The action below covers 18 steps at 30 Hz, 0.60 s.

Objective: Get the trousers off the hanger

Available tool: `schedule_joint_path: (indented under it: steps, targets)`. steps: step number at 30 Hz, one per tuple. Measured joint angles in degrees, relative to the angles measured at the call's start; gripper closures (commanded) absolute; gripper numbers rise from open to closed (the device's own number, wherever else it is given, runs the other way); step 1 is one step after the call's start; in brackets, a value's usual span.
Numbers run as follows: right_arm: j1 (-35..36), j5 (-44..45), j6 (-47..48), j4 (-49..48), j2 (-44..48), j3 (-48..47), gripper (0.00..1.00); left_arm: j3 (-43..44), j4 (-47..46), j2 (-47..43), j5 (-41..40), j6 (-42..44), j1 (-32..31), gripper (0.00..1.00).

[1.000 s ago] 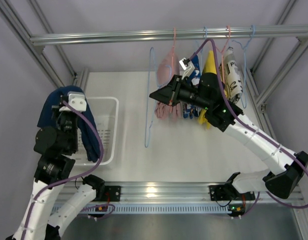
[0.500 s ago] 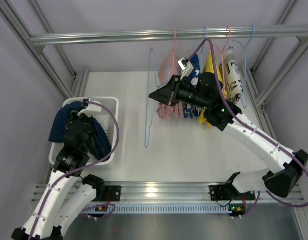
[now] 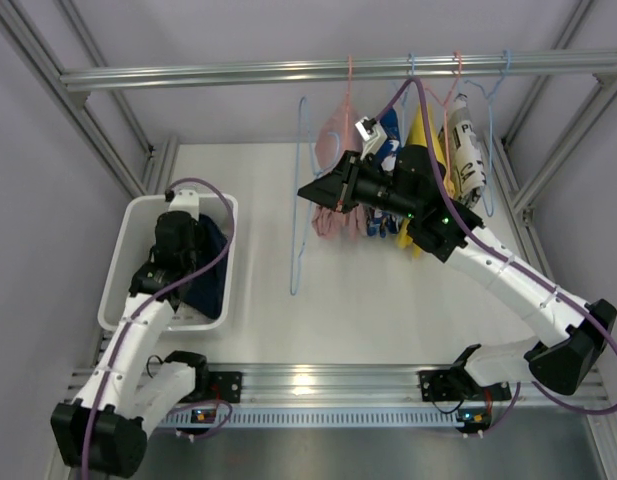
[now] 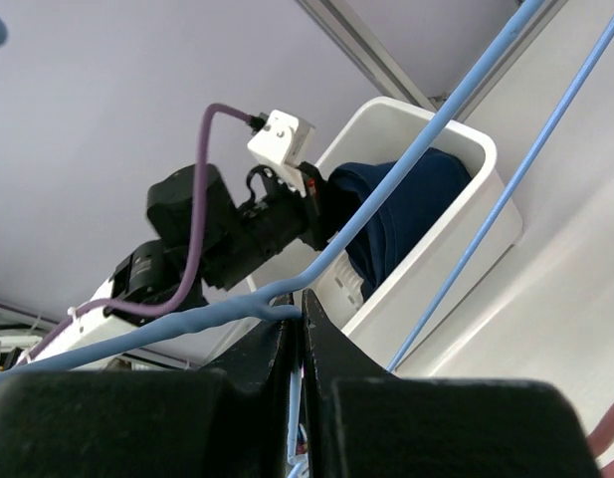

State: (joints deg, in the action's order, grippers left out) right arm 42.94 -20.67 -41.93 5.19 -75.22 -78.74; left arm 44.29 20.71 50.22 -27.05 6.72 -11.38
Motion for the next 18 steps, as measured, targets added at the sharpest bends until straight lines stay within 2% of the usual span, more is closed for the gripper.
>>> schedule_joint_path:
  steps: [4, 6, 7, 9, 10, 11, 14, 18]
  targets:
    - [0.0, 0.0, 0.2, 0.0, 0.0, 0.0, 1.00, -0.1, 2.4, 3.0, 7.6, -7.8, 9.9, 0.98]
    - [0.0, 0.0, 0.2, 0.0, 0.0, 0.0, 1.00, -0.5, 2.6, 2.2, 13.8, -10.9, 15.0, 0.90]
    - [0.0, 0.0, 0.2, 0.0, 0.0, 0.0, 1.00, -0.7, 2.7, 1.6, 16.6, -12.2, 16.3, 0.72]
    - [0.0, 0.0, 0.2, 0.0, 0.1, 0.0, 1.00, -0.8, 3.0, -0.5, 20.5, -13.4, 18.1, 0.46]
    - [0.0, 0.0, 0.2, 0.0, 0.1, 0.0, 1.00, -0.8, 3.1, -1.6, 22.4, -14.0, 18.1, 0.28]
    - [0.0, 0.0, 0.2, 0.0, 0.1, 0.0, 1.00, -0.8, 3.3, -2.8, 24.0, -14.5, 18.1, 0.22]
    - [0.0, 0.0, 0.1, 0.0, 0.1, 0.0, 1.00, 0.5, 5.2, -6.1, 27.7, -15.2, 18.1, 0.11]
    - [0.0, 0.0, -0.8, 0.0, 0.1, 0.0, 1.00, 7.6, 9.4, -8.0, 30.7, -15.5, 18.1, 0.12]
